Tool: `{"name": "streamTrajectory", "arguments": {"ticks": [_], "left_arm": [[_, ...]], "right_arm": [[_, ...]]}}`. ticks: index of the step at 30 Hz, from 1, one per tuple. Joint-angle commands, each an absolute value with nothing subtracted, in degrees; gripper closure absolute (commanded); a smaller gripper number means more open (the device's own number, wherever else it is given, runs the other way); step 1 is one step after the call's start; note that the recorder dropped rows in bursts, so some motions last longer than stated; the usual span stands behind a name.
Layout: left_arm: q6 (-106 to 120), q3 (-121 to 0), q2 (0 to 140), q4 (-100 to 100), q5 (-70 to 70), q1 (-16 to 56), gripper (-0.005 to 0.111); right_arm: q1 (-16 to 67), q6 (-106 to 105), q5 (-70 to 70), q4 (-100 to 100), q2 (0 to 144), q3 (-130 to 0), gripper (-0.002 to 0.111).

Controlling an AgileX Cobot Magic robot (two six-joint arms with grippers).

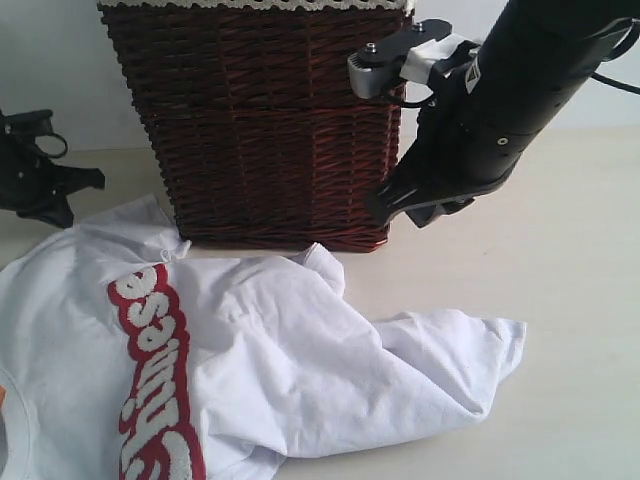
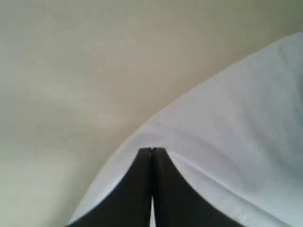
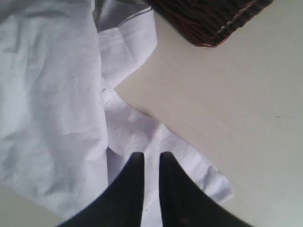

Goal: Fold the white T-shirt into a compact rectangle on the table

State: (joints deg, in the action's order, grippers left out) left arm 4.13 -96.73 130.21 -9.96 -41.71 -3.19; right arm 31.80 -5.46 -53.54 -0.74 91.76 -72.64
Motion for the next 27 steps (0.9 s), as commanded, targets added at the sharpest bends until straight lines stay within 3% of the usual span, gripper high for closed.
{"name": "streamTrajectory", "arguments": {"ticks": [1,8,13,20,23,27], "left_arm": [[14.66,-92.58,119.04,-23.17,-43.68,-2.61,0.107],[24.67,-70.06,103.78,-31.6,-47.5,5.65,0.107],[26.86,-57.13,97.83,-36.05,-53.04,20.45,0.107],[13.8,-33.75,83.43,-32.97,-41.71,36.54,0.107],[9.12,-26.72,83.85,-28.92,-39.38,38.65,0.107],[-3.69,-26.02,89.3,-13.68,-43.3,37.78,0.107]], "right_arm": [[29.17,3.02,-52.18,-11.59,97.3,-72.9,0.089],[20.83,0.0,-52.59,-6.16,105.38,-73.39,0.09],[20.83,0.0,-53.14,-4.86,100.52,-75.29,0.09],[20.83,0.0,-50.47,0.0,93.96,-75.29,0.09],[20.83,-1.71,-50.34,2.42,92.85,-75.29,0.09],[20.83,-3.73,-51.84,5.99,92.65,-75.29,0.09]]}}
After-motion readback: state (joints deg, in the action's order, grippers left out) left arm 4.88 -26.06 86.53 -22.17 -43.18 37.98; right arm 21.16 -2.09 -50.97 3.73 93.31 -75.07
